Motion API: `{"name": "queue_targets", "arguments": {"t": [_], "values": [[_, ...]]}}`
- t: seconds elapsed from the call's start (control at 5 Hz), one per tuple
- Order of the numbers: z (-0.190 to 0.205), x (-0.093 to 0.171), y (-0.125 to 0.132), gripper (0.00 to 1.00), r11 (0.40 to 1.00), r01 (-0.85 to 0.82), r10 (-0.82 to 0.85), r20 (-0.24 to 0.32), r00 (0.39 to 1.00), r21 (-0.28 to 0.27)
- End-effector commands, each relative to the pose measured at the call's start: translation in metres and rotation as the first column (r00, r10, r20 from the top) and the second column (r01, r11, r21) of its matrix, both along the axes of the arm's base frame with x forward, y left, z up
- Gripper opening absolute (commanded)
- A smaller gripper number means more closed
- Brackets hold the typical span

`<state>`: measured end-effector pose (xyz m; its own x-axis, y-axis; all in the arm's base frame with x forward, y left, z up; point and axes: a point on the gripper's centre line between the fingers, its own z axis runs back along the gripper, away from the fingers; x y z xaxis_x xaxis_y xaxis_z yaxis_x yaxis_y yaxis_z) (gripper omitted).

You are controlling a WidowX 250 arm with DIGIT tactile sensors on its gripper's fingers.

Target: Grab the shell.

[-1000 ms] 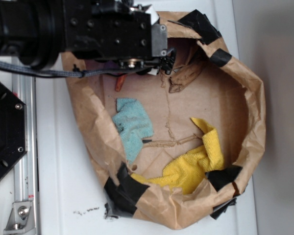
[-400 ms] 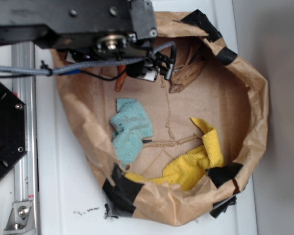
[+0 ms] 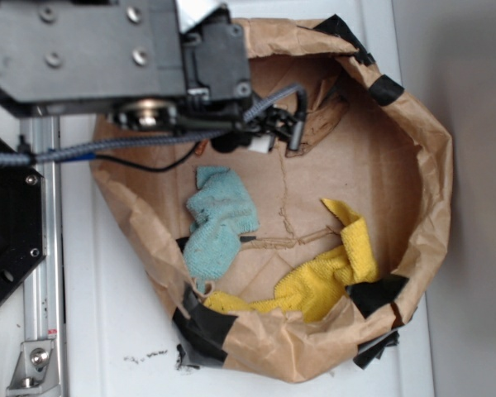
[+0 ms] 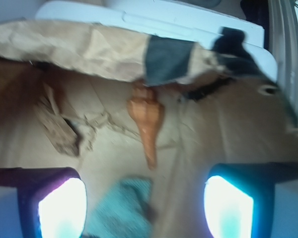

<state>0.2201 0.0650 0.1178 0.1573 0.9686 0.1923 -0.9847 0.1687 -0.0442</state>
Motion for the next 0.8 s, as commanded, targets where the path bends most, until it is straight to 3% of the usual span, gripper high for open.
{"name": "queue_targets", "arguments": {"t": [0.0, 0.4, 0.6], "values": [[-0.014, 0.010, 0.007, 1.00, 0.991, -0.073, 0.068, 0.052, 0.996, 0.115], [-0.021, 0.032, -0.004, 1.00, 0.987, -0.087, 0.086, 0.015, 0.996, 0.133], [-0.034, 0.026, 0.005, 1.00, 0.983, -0.106, 0.109, -0.010, 0.994, 0.150]]}}
